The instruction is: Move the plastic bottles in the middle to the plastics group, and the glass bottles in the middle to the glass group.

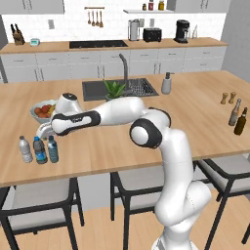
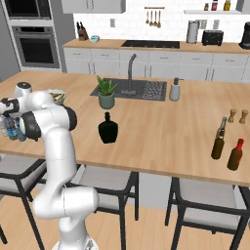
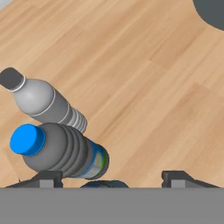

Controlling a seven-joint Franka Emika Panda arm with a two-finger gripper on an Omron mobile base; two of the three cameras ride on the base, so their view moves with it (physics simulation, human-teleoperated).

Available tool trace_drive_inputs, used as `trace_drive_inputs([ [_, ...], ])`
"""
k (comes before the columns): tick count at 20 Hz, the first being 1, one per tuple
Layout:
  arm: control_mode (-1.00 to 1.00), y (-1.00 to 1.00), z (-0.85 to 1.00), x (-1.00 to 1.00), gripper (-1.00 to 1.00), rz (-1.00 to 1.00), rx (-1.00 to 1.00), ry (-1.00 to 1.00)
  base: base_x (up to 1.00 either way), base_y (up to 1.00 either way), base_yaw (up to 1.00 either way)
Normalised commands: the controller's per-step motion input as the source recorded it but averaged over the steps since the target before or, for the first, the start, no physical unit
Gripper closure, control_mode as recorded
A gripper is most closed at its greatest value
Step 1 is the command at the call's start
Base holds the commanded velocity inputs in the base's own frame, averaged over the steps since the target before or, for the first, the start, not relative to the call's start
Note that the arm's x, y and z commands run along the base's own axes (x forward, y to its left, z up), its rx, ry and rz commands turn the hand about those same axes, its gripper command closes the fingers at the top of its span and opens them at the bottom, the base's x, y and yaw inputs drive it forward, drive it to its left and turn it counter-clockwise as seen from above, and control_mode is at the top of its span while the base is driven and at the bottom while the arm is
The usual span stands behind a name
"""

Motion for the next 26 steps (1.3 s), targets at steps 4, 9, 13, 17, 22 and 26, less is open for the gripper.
trace_drive_inputs([
  [4, -1.00, 0.00, 0.00, 0.00, -1.00, 0.00, 0.00, 0.00, 0.00, 0.00, 0.00],
  [9, -1.00, 0.00, 0.00, -0.02, -1.00, 0.00, 0.00, 0.00, 0.00, 0.00, 0.00],
  [13, -1.00, -0.05, 0.09, -0.01, -1.00, -0.01, 0.00, 0.00, 0.00, 0.00, 0.00],
  [17, -1.00, -0.21, 0.30, 0.00, -1.00, -0.06, 0.00, 0.00, 0.00, 0.00, 0.00],
  [22, -1.00, -0.44, 0.31, -0.08, -1.00, -0.10, 0.03, -0.02, 0.00, 0.00, 0.00],
  [26, -1.00, -0.64, 0.25, -0.14, -1.00, -0.18, 0.00, 0.00, 0.00, 0.00, 0.00],
])
